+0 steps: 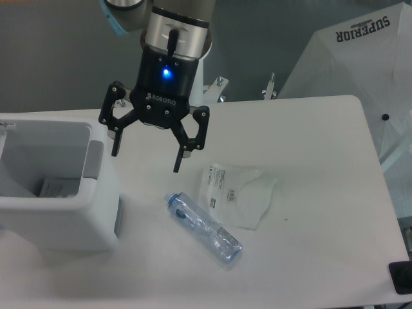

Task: Place the trash in the trash can
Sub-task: 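Move the open gripper down over the clear plastic bottle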

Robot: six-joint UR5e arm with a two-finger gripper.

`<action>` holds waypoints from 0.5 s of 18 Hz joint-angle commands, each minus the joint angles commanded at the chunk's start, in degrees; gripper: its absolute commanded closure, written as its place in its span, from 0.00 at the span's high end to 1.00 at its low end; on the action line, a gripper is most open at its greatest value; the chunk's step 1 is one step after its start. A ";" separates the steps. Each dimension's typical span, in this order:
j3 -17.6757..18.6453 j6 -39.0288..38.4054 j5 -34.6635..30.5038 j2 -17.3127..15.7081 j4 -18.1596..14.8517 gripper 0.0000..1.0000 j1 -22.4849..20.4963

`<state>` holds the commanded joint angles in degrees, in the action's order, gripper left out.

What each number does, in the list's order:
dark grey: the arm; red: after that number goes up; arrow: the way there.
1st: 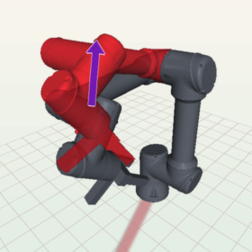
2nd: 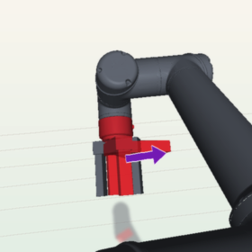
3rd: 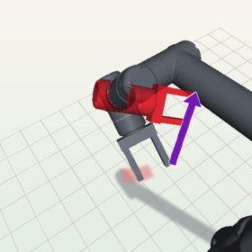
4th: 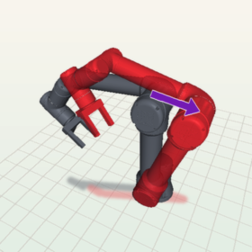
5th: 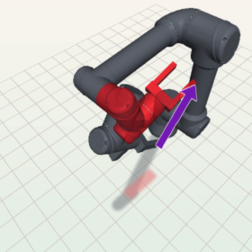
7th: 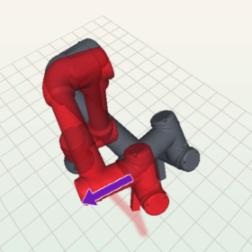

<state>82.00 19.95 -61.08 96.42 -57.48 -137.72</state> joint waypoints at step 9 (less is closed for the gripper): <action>-0.70 -1.57 -3.59 3.78 7.91 1.00 -0.09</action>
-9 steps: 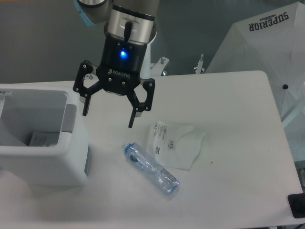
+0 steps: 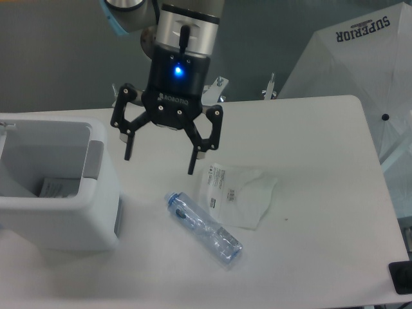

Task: Place the trash in the trash can
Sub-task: 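Move the open gripper down over the clear plastic bottle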

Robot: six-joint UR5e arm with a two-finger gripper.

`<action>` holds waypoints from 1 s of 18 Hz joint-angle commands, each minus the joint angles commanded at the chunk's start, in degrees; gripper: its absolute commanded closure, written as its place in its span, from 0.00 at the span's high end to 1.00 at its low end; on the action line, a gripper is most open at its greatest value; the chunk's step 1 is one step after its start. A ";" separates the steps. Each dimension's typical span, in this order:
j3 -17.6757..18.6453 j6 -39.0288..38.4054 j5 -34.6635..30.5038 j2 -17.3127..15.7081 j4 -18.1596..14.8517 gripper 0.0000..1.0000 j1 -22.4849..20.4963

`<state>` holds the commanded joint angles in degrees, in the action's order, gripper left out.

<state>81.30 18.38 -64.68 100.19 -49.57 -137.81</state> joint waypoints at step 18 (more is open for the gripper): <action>8.44 -29.19 -19.68 10.89 -9.66 1.00 -3.08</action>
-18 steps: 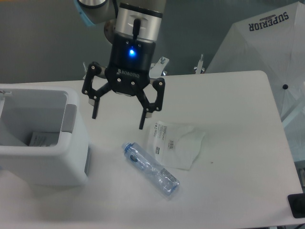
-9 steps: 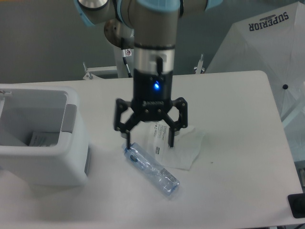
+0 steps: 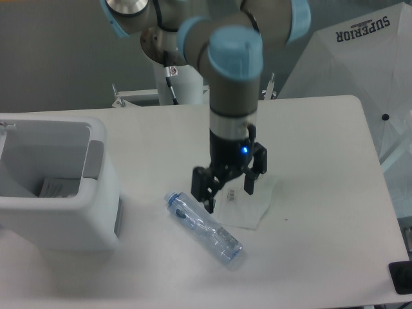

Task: Place the trash in the trash can
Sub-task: 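Move the open gripper down over the clear plastic bottle, then lower the gripper to the bottle's end and close on it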

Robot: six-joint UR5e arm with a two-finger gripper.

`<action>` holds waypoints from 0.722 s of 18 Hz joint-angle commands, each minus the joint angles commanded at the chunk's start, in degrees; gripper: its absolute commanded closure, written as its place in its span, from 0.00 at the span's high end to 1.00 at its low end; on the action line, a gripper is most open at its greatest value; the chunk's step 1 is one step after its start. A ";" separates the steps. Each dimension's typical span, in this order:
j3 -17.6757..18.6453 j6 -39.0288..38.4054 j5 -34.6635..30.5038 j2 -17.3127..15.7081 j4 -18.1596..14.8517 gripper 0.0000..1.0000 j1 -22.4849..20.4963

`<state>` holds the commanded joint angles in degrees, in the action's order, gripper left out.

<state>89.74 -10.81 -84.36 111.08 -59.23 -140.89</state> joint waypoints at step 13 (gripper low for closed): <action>-4.57 -1.94 -2.91 10.82 0.25 1.00 0.26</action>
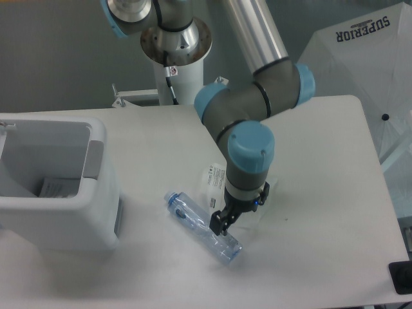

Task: Place the trash in the trash can
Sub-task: 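Lower the gripper to the bottle's end and close on it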

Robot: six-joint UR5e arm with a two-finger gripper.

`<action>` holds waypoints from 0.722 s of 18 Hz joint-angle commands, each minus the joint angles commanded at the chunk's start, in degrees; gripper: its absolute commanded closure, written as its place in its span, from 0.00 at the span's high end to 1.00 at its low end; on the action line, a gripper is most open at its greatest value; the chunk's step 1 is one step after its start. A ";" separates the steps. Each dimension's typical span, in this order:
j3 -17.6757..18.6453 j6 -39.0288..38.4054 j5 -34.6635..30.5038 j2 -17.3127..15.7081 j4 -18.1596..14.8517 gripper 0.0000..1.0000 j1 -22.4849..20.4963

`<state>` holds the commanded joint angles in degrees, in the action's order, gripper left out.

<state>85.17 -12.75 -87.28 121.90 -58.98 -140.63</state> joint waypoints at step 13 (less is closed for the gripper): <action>-3.08 1.93 0.35 4.92 2.64 1.00 1.49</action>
<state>82.09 -10.81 -86.92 126.82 -56.34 -139.13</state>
